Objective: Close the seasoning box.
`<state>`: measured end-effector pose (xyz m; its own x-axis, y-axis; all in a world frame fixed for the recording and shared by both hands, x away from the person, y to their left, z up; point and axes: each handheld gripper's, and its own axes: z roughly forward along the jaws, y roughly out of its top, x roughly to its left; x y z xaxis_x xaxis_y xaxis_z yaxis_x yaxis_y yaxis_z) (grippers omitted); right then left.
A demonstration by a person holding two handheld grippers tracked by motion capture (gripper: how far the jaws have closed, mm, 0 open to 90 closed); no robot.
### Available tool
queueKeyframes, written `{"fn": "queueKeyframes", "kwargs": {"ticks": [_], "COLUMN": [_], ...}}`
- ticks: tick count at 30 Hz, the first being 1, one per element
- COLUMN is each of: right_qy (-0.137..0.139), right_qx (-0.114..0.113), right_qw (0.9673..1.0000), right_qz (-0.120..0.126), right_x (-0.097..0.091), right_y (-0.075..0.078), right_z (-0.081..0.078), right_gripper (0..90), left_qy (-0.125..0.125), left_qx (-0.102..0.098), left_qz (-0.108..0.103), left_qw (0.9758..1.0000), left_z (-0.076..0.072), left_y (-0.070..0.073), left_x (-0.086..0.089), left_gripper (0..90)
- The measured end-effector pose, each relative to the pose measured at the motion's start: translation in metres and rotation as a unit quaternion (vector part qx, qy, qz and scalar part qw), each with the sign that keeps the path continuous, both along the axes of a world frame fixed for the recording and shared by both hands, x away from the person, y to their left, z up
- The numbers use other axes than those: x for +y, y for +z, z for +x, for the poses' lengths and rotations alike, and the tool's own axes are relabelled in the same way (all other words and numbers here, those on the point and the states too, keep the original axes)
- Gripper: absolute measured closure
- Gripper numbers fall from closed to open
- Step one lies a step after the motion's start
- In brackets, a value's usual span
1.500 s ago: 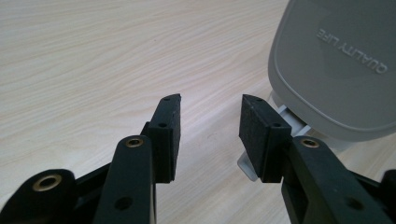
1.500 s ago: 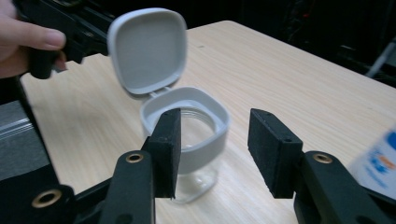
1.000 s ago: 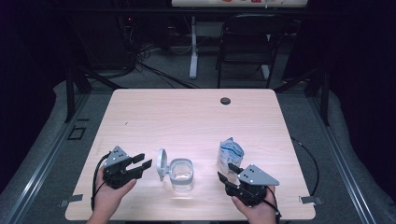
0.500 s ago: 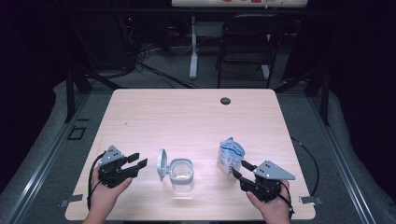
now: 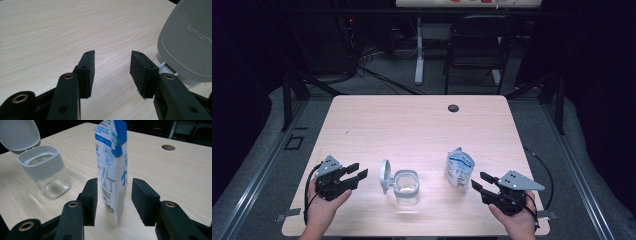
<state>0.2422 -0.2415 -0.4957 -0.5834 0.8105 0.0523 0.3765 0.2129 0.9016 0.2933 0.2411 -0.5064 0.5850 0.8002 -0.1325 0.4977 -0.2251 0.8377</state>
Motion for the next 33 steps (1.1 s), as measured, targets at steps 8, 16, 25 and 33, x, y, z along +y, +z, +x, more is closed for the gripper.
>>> {"fn": "queueKeyframes", "kwargs": {"ticks": [8,16,25,33], "right_qy": [-0.016,-0.013,-0.005,-0.001], "right_qx": [0.011,0.021,0.033,0.052], "right_qw": [0.9998,0.9997,0.9994,0.9985], "right_qz": [-0.003,-0.002,0.008,0.017], "right_x": [0.001,0.010,0.018,0.022], "right_y": [-0.014,-0.025,-0.033,-0.039], "right_z": [0.007,0.016,0.026,0.034], "right_gripper": [50.9,48.4,48.0,45.9], "left_qy": [0.002,0.013,0.029,0.038], "left_qx": [0.000,0.002,0.002,0.004], "left_qz": [0.002,0.002,0.001,-0.002], "left_qw": [1.0000,0.9999,0.9996,0.9993], "left_z": [0.002,-0.002,-0.009,-0.013], "left_y": [-0.004,-0.005,-0.005,-0.007], "left_x": [0.001,0.009,0.017,0.024], "left_gripper": [55.2,55.2,55.2,55.2]}}
